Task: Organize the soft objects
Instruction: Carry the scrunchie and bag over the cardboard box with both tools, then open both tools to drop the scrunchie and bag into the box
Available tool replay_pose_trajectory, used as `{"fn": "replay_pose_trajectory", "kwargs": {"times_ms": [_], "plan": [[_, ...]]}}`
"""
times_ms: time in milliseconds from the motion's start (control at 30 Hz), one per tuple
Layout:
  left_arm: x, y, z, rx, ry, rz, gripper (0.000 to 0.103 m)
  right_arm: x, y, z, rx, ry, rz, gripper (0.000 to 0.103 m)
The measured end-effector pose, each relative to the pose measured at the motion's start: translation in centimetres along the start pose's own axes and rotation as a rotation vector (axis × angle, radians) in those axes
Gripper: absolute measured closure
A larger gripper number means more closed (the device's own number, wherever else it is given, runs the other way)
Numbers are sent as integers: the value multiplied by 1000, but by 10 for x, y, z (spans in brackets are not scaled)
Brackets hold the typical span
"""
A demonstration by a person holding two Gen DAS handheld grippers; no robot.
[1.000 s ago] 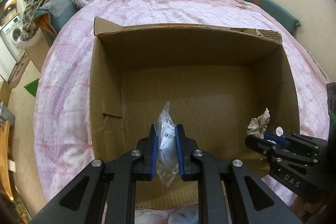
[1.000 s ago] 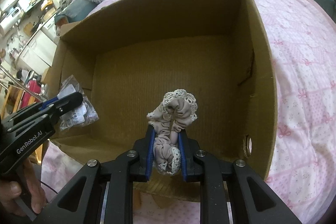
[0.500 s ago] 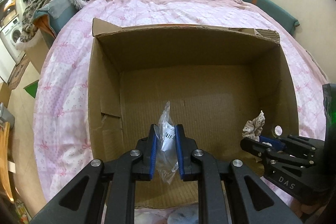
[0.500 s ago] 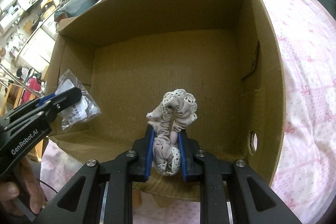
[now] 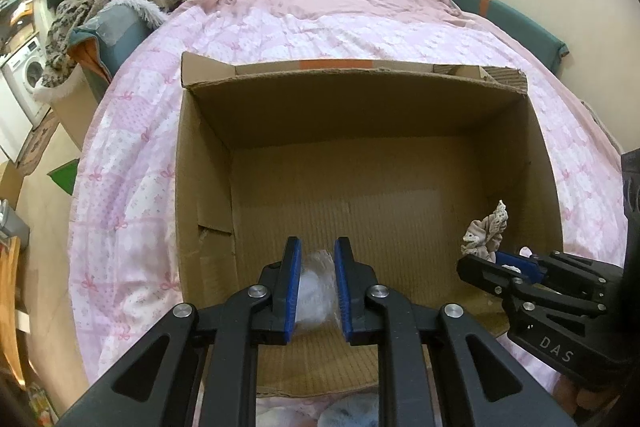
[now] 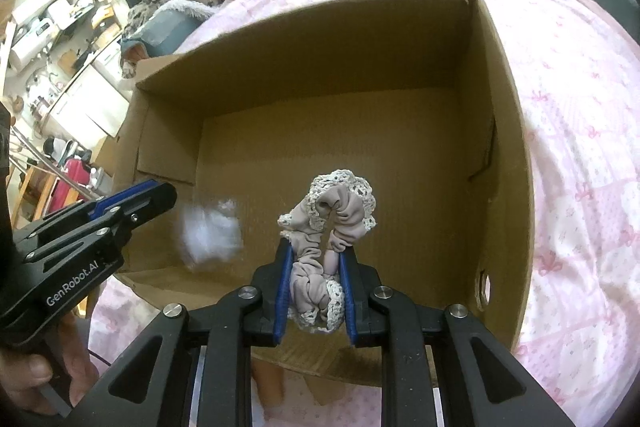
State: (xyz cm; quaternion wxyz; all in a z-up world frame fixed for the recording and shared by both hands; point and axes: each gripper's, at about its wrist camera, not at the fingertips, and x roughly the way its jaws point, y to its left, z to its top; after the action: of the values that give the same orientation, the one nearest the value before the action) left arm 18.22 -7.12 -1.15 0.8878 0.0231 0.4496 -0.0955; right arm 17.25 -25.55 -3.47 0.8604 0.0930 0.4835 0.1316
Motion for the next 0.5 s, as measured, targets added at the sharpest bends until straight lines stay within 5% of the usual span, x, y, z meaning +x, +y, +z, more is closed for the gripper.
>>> {"fn": "replay_pose_trajectory", "kwargs": {"times_ms": [167, 233, 267, 300, 400, 500], "plan": [[-1, 0, 0, -1, -1, 1, 86, -7, -3, 1, 16, -26, 10, 74], [-2, 0, 0, -3, -2, 2, 81, -10, -6, 2, 30, -36, 15, 57], [-3, 0, 0, -5, -5, 3, 75, -12, -7, 2, 41, -43, 13, 34], [-4, 0, -1, -4, -10, 4, 65, -15, -8, 2, 52, -61, 16, 29], [-11, -1, -1, -1, -36, 13, 38, -25, -6, 4, 39, -103, 12, 29], [-17, 0, 0, -3, -57, 20, 31, -30, -6, 7, 41, -128, -1, 29]]}}
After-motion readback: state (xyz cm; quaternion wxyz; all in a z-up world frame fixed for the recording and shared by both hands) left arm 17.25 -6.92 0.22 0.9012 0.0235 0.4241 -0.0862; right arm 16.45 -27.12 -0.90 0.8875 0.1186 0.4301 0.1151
